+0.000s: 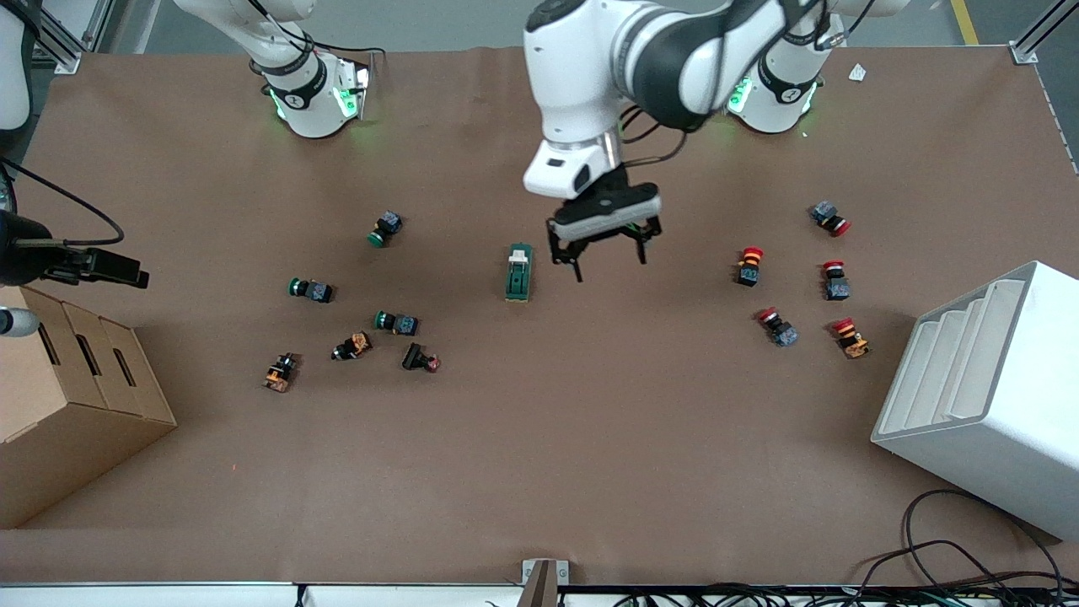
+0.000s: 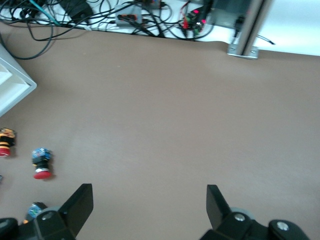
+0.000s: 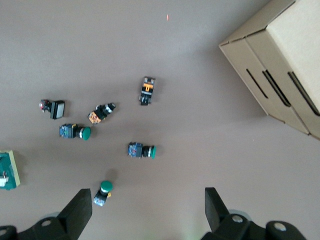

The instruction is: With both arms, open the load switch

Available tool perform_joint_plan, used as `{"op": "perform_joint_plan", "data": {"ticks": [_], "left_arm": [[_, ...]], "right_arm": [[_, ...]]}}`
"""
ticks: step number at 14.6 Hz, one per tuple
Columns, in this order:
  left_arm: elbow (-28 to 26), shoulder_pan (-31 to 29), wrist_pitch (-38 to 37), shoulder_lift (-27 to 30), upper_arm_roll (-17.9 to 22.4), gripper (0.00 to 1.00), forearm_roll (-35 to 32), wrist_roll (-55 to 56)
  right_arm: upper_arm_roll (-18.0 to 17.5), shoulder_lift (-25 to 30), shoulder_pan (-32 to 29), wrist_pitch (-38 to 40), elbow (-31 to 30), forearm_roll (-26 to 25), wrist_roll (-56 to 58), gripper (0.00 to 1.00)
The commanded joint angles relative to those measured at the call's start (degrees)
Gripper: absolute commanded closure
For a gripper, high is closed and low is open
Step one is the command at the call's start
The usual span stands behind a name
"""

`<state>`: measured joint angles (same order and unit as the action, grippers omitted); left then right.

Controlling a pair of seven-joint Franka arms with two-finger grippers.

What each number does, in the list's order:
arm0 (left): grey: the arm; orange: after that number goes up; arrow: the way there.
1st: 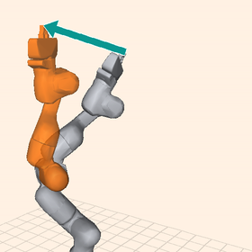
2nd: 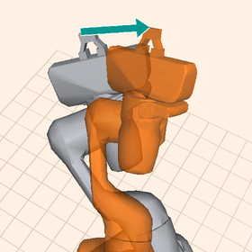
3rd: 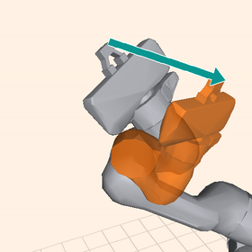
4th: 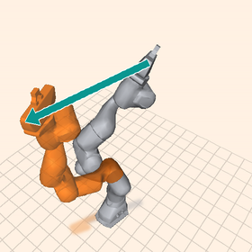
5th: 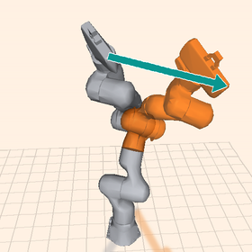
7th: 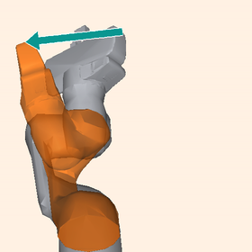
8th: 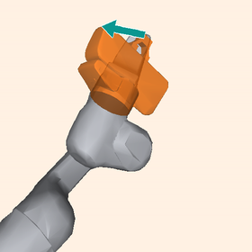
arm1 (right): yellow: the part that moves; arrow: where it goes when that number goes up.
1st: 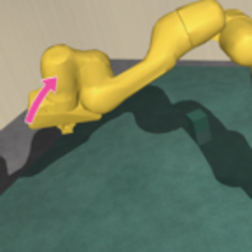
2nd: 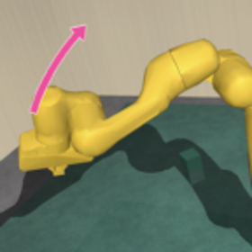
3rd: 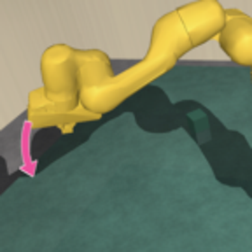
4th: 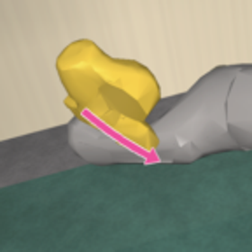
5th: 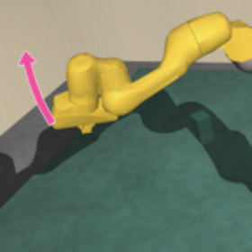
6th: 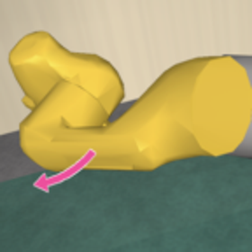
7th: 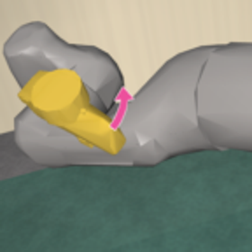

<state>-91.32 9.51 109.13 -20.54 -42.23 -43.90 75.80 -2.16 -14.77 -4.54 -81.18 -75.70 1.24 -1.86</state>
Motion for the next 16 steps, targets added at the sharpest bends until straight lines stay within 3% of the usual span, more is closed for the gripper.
{"op": "perform_joint_plan", "data": {"ticks": [1, 4, 5, 9, 13, 16], "left_arm": [[2.4, -6.6, -1.6, 1.8, -0.9, 0.00, 5.1, -7.8], [11.7, -14.2, -7.0, 1.9, -0.7, 0.00, 17.0, -21.4], [12.5, -15.6, -8.6, 3.0, 0.7, 0.00, 20.7, -27.6], [12.2, -14.2, -9.1, 10.1, 16.9, 0.00, 35.0, -48.9], [12.0, -11.4, -14.9, 13.8, 27.6, 0.00, 39.0, -61.0], [11.8, -9.4, -17.3, 15.4, 33.7, 0.00, 40.6, -68.1]], "right_arm": [[-1.4, 0.6, -0.6, 1.6, 0.1, 1.7, -2.9, 0.00], [-1.4, 1.1, -0.6, 3.1, -0.2, 2.0, -3.6, 0.00], [-1.4, 1.2, -0.5, 3.0, -0.2, 1.9, -3.5, 0.00], [-0.9, 4.1, 1.4, 2.3, -3.4, 1.6, -3.6, 0.00], [2.0, 11.4, 4.5, -3.0, -12.9, 1.3, -3.5, 0.00], [2.1, 13.9, 4.8, -3.6, -14.7, 1.0, -3.4, 0.00]]}}
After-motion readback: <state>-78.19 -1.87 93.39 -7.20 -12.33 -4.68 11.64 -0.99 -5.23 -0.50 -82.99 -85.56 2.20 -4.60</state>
